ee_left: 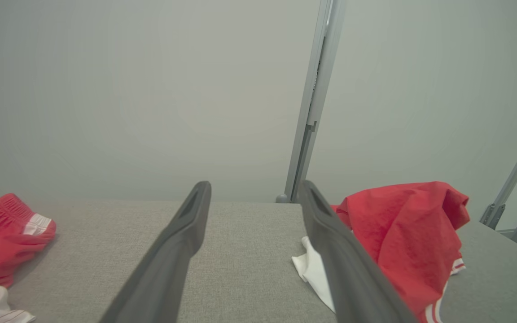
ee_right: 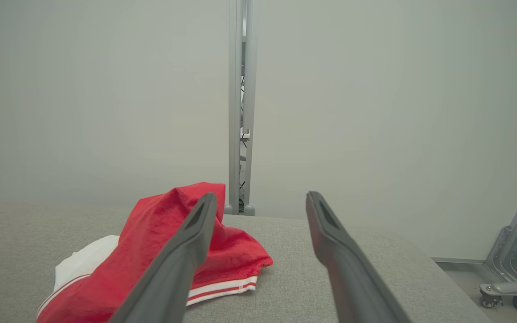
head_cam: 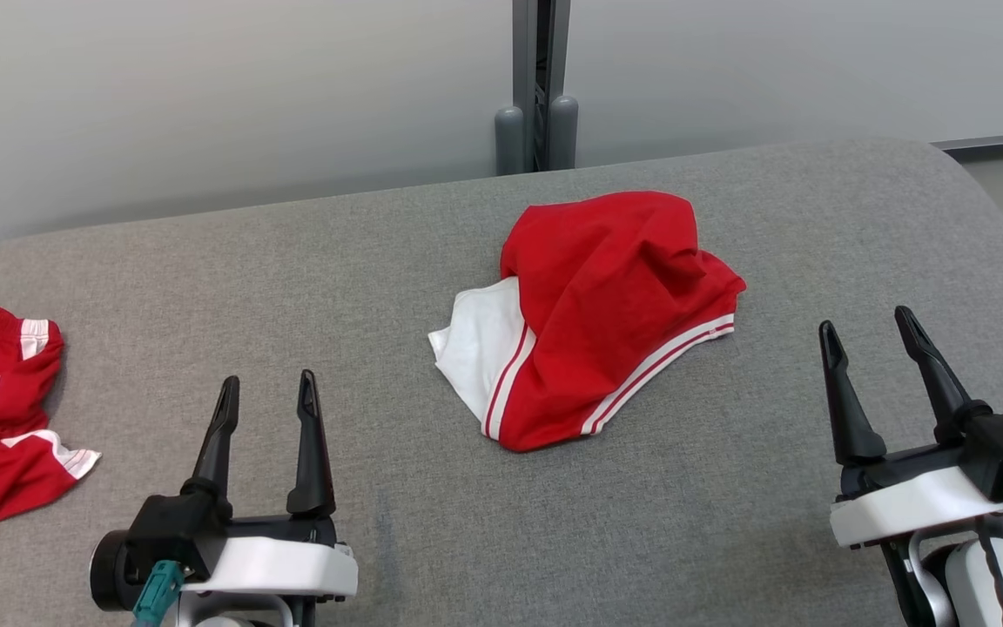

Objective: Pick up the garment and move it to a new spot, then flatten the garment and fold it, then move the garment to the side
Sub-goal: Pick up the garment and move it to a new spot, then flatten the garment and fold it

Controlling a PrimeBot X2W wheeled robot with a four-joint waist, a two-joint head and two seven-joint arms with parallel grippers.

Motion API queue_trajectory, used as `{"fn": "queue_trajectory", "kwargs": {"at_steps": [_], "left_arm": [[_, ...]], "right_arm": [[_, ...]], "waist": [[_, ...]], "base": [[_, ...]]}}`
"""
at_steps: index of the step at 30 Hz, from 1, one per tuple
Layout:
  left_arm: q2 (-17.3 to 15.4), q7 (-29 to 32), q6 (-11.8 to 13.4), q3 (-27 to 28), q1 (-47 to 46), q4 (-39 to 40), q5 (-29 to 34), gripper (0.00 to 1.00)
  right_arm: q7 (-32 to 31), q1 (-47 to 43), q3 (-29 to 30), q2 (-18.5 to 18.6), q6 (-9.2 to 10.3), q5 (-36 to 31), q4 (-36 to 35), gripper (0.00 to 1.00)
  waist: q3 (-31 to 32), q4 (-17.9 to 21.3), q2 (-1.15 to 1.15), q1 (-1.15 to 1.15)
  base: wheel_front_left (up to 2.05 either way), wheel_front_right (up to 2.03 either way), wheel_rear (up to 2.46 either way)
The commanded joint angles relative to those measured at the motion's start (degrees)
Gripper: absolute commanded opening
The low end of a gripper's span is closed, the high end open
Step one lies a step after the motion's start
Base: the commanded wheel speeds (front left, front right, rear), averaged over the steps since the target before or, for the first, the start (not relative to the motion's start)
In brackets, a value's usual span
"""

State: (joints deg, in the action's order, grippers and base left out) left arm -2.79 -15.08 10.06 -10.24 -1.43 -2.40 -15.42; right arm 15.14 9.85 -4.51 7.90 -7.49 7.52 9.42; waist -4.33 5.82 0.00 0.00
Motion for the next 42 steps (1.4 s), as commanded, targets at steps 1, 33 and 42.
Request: {"fn": "queue_trajectory", "kwargs": {"at_steps": [1,33,42], "left_arm": [[-0.2,0.0,-0.2,0.0,-0.5,-0.1,-0.1,1.00],[-0.2,0.0,0.0,-5.3,-3.3,-1.0,-1.0,1.00],[-0.2,0.0,0.7,-8.0,-5.0,-1.2,-1.8,1.00]], "right_arm": [[0.1,0.0,-0.1,0.4,-0.01,0.3,0.0,1.00],[0.1,3.9,-18.4,5.5,0.00,0.7,8.6,1.00],[0.1,8.2,-24.9,7.4,0.00,0.8,18.0,1.00]], "waist": [[-0.1,0.0,0.00,0.00],[-2.5,-6.3,0.00,0.00],[-5.3,-12.3,0.00,0.00]], "base": [[0.00,0.00,0.00],[0.00,0.00,0.00],[0.00,0.00,0.00]]}}
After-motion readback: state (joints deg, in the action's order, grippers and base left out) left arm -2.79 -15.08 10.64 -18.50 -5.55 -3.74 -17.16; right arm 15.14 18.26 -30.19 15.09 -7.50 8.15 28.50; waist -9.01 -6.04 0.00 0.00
